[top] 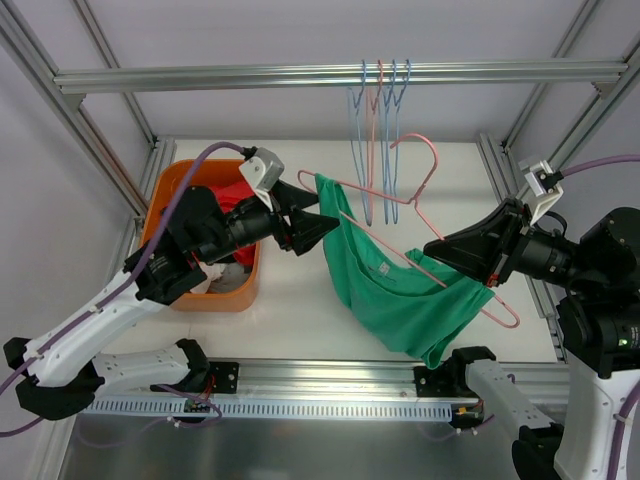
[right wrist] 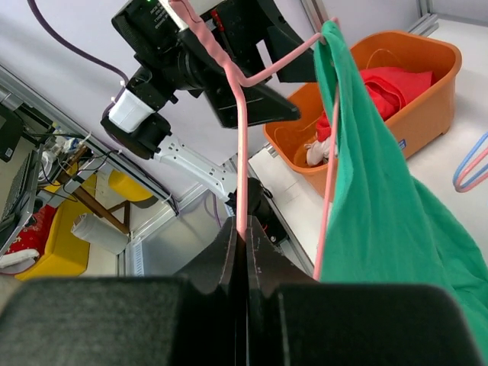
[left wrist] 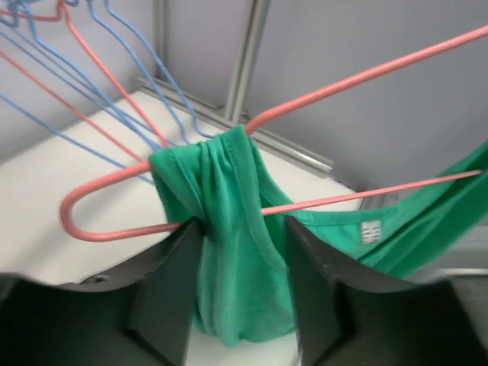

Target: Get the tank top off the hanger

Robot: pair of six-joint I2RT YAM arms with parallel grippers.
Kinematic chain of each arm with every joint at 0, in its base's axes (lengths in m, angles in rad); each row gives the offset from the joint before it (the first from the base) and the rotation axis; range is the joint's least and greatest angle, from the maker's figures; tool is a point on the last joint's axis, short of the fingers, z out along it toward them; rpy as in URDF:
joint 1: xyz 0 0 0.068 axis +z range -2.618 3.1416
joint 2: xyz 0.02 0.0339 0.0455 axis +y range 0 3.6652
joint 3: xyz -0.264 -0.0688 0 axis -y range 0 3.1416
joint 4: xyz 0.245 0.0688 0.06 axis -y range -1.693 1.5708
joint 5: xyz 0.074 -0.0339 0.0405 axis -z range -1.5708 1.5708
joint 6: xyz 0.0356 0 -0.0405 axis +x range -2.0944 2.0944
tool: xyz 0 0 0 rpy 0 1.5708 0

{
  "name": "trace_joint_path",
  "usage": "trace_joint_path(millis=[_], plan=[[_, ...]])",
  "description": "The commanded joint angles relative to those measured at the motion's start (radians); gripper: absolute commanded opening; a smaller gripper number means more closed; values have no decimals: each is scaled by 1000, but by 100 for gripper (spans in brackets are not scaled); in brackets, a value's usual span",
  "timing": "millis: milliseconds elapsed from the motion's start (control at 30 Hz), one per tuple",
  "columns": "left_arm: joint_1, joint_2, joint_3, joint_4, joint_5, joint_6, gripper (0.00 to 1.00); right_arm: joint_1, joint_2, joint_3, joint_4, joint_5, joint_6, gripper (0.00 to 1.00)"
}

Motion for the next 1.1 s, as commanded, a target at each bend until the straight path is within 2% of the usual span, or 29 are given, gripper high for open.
trace_joint_path(millis=[0,100,167,233,300,400,433,533,667,733,800,867,933,1033,1067], plan=[[-19,24,36,54,-157,81,41,18,-30,-12,76,-32,-24,0],[-27,10,4,63,-168,69,21,26,-30,-24,75,-29,-31,0],[-30,-17,-18,89,-174,61,16,26,-24,-30,76,-31,-31,0],[-30,-34,-39,97,-197,61,0,27,-21,-30,76,-28,-28,0],[-30,-42,-47,98,-209,61,0,26,-24,-32,75,-28,-32,0],[-30,-89,-84,98,-301,5,0,26,-36,-50,43,-32,-73,0],[-30,-135,-101,100,-400,-15,0,27,-41,-59,20,-35,-96,0],[-30,-253,-182,100,-580,-75,0,26,-73,-122,-82,-81,-201,0],[-30,-364,-269,82,-703,-124,0,37,-188,-236,-85,-214,-261,0],[-30,-380,-288,48,-689,-138,0,55,-257,-254,-74,-244,-302,0],[-30,-383,-308,37,-592,-160,0,58,-289,-247,-59,-220,-302,0],[-30,-390,-328,39,-469,-172,0,57,-303,-239,-27,-183,-285,0],[-30,-398,-360,46,-296,-212,0,58,-317,-282,42,-80,-224,0],[-30,-421,-430,88,-119,-271,0,58,-340,-349,254,-12,-95,0],[-30,-429,-450,107,-79,-287,0,58,-343,-403,411,-8,-53,0]])
